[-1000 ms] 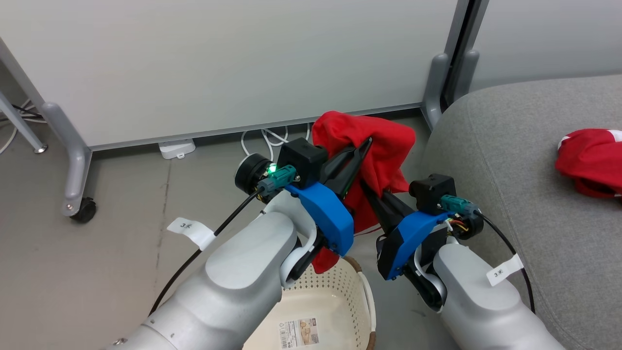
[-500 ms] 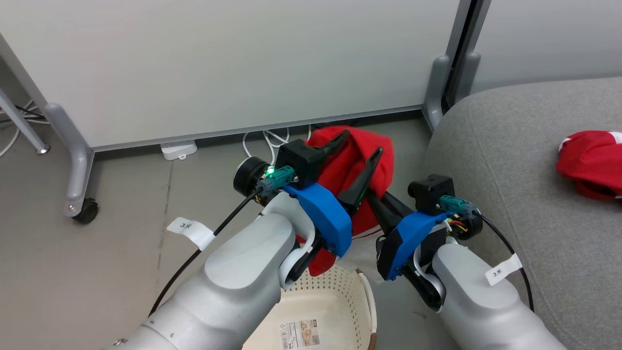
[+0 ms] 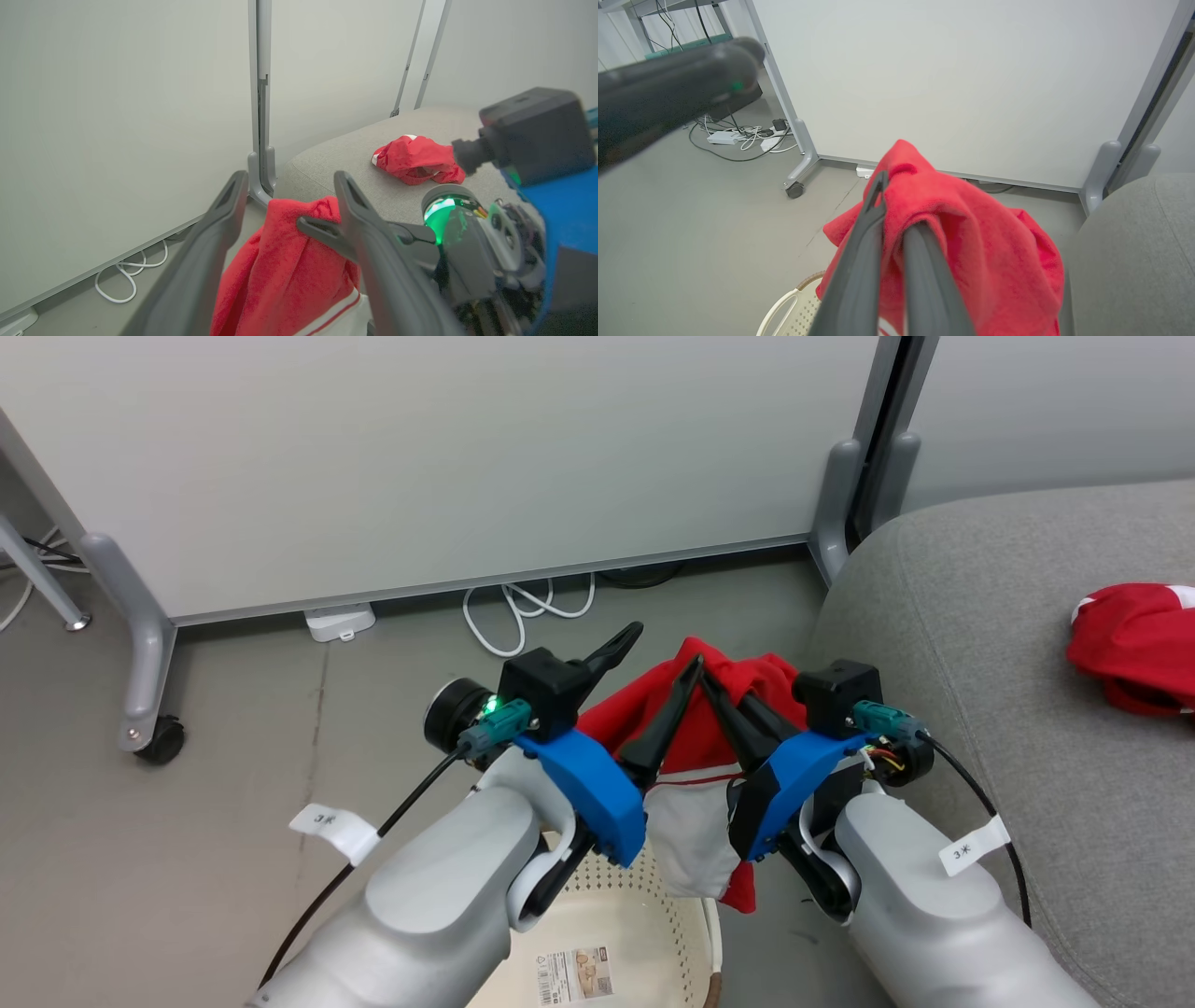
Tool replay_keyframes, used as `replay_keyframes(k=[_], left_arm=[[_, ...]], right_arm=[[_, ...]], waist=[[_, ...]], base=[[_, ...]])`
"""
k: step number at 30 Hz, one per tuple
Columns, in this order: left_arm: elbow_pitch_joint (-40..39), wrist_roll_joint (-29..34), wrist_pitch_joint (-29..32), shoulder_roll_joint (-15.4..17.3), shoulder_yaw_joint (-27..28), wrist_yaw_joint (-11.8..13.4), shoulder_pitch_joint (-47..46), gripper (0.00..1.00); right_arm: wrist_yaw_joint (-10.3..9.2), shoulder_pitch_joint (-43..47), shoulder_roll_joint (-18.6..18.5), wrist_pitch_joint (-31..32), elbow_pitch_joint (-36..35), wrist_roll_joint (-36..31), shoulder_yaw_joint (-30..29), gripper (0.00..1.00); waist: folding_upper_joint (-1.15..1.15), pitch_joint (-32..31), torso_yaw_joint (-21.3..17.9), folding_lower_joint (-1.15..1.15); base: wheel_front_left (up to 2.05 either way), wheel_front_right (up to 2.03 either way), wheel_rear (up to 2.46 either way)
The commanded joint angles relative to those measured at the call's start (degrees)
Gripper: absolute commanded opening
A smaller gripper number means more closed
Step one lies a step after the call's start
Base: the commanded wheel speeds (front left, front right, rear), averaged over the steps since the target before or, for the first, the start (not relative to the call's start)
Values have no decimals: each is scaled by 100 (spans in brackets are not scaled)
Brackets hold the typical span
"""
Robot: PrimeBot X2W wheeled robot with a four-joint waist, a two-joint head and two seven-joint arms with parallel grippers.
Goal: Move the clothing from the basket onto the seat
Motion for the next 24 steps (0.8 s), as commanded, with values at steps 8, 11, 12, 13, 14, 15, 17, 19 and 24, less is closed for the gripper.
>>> replay_keyframes(k=[8,11,12,13,14,15,17,19,24], left_arm=[[-1027,621,-49,488,684,-66,1000,100],[-1519,1003,-49,626,1115,-56,1469,100],[-1664,1131,-50,675,1240,-71,1644,100],[-1779,1262,-49,728,1365,-81,1809,100],[-1903,1388,-50,776,1480,-97,1959,100],[-2015,1490,-50,811,1608,-112,2114,100],[-2189,1693,-50,885,1848,-130,2439,100],[-2340,1865,-50,940,2107,-111,2724,100],[-2690,2139,-50,898,2795,-109,3345,100]], right_arm=[[3,5,-2,-39,-231,-365,-475,0],[3,130,-2,-40,-377,-497,-629,0],[3,169,-2,-40,-424,-531,-667,0],[3,199,-2,-40,-465,-570,-692,0],[3,231,-2,-39,-506,-604,-709,0],[3,258,-2,-40,-541,-632,-724,0],[3,309,-2,-40,-596,-687,-750,0],[3,366,-2,-41,-640,-739,-780,0],[3,446,-2,-36,-735,-835,-856,0]], waist=[[0,50,0,0],[0,53,-31,0],[0,55,-49,0],[0,56,-70,0],[0,56,-94,0],[0,57,-118,0],[0,61,-174,0],[0,69,-231,0],[0,116,-432,0]], base=[[0,0,0],[0,0,0],[0,0,0],[0,0,0],[0,0,0],[0,0,0],[0,0,0],[0,0,0],[0,0,0]])
